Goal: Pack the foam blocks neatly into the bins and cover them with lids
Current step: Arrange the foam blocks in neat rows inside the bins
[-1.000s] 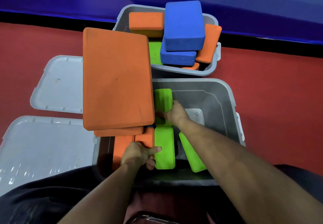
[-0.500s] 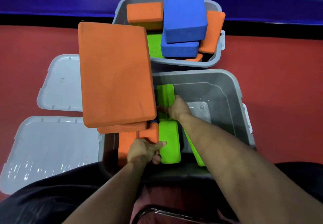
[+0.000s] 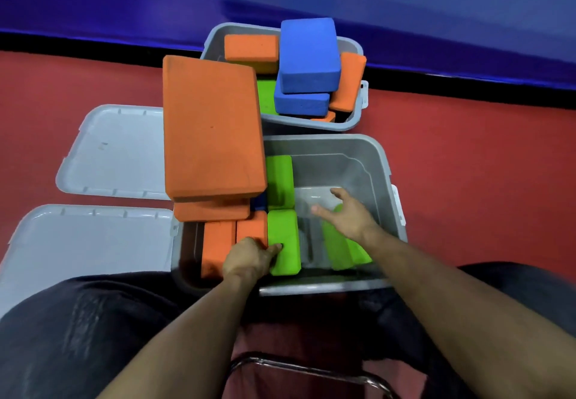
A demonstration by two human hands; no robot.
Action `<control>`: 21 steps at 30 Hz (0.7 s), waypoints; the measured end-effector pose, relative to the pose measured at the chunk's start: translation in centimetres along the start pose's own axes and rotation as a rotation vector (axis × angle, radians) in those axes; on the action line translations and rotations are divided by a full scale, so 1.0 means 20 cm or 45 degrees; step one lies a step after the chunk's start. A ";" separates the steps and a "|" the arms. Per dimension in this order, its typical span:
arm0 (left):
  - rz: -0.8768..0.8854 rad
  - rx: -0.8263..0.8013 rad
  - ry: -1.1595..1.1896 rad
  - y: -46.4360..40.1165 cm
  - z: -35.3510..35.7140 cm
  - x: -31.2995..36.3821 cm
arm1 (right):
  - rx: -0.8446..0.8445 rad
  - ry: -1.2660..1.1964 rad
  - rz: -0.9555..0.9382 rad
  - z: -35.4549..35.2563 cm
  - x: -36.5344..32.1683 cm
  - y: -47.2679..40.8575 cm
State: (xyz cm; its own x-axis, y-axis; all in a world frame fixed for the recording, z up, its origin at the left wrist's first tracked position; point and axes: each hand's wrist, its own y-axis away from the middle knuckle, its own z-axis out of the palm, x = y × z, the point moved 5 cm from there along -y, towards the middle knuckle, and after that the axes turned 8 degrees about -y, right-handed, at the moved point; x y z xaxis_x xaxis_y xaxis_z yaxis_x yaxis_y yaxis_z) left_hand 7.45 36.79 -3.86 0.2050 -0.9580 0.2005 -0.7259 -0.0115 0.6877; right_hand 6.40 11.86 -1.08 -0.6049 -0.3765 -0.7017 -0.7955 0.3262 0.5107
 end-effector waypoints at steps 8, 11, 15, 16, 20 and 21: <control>0.236 0.109 -0.259 0.13 0.05 0.11 | 0.217 0.319 0.199 -0.11 0.34 0.15; 0.268 0.114 -0.200 0.10 0.04 0.12 | 0.262 0.328 0.228 -0.12 0.35 0.13; 0.263 0.204 -0.208 0.05 0.04 0.10 | 0.231 0.403 0.269 -0.07 0.30 0.08; 0.270 0.269 -0.271 0.04 0.03 0.09 | 0.198 0.377 0.282 -0.05 0.30 0.07; 0.271 0.414 -0.357 -0.01 0.05 0.08 | 0.164 0.216 0.312 -0.01 0.34 0.04; 0.264 0.415 -0.324 -0.02 0.05 0.07 | 0.178 0.222 0.300 -0.01 0.33 0.03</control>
State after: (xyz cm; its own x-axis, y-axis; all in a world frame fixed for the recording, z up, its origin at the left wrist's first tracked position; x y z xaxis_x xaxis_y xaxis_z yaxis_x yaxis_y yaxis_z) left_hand 7.37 35.13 -4.53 -0.1042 -0.9890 0.1048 -0.9115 0.1371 0.3877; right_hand 1.81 9.32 -5.27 -0.7788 -0.4151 -0.4703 -0.6271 0.5338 0.5673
